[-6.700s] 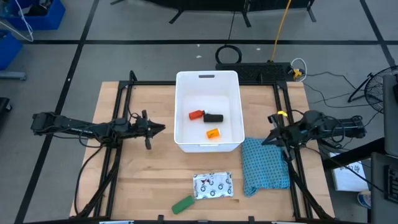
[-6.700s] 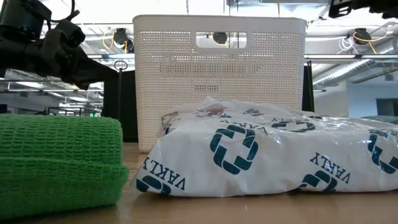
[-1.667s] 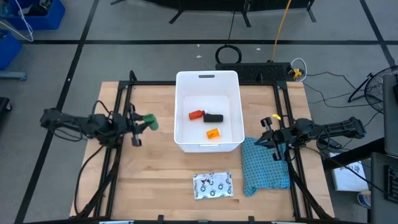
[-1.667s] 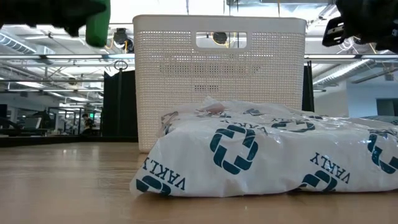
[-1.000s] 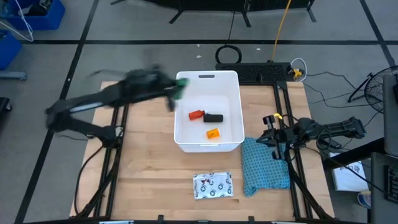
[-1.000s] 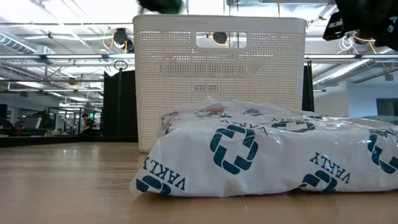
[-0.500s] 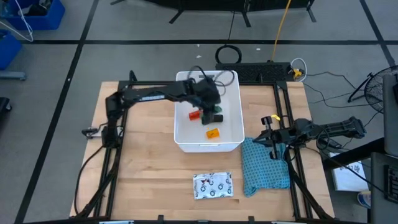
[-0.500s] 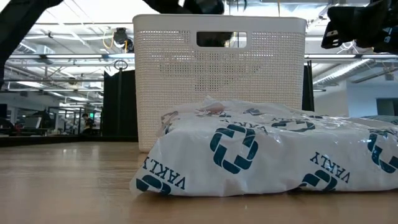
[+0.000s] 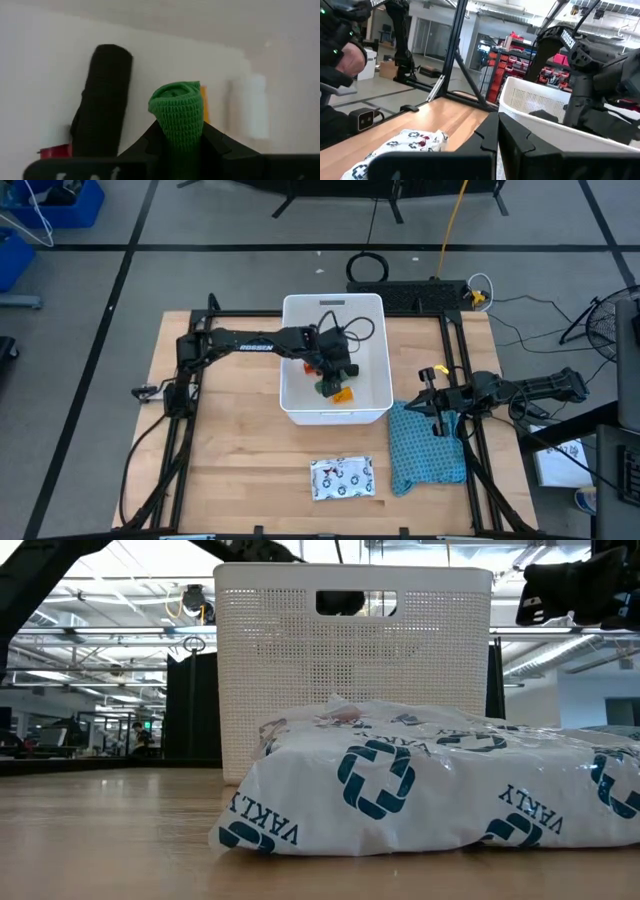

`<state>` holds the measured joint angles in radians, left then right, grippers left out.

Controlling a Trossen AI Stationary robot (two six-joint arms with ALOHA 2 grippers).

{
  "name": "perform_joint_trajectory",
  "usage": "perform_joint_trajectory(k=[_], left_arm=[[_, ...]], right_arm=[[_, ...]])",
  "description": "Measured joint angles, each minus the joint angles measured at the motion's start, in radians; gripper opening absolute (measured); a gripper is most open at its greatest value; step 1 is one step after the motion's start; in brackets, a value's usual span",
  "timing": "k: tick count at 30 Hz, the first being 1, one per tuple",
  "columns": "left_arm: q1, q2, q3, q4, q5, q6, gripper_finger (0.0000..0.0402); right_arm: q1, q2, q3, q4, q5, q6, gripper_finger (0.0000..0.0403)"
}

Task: Pick & place medical supplies in basket/bin
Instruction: Put the green bandage into the white bin, then put the white mailer bag into the white bin

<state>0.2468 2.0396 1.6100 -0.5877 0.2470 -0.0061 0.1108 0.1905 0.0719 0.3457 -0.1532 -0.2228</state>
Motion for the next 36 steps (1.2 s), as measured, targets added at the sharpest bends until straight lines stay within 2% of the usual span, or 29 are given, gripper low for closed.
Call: perform_joint_trajectory(k=[6,13,16,21,30,33,36], left_arm=[[0.017,0.000,-0.088,0.066,0.014,-0.031,0.0067],[0.020,0.000,-0.108,0.069,0.018,-0.023,0.0067],[0.020,0.000,-0.108,0.072,0.018,-0.004,0.0080],[0.020,0.000,-0.108,0.078,0.066,0.031,0.0145],[0.014,-0.017,-0.089,0.107,0.057,0.070,0.0287],[0.013,-0.044,-0.026,0.018,0.011,0.108,0.0315],[0.001,-0.114,0.062,-0.109,-0.054,0.152,0.0326]], right_arm=[[0.000,0.000,0.000,-0.004,-0.003,0.019,0.0000],[0.000,0.000,0.000,-0.005,0.000,0.005,0.0000],[0.000,0.000,0.000,0.001,0.000,0.001,0.0000],[0.000,0.000,0.000,0.000,-0.003,-0.008,0.0000],[0.000,0.000,0.000,0.000,-0.003,-0.025,0.0000],[0.000,0.000,0.000,-0.002,-0.003,-0.025,0.0000],[0.000,0.000,0.000,-0.005,-0.003,-0.025,0.0000]])
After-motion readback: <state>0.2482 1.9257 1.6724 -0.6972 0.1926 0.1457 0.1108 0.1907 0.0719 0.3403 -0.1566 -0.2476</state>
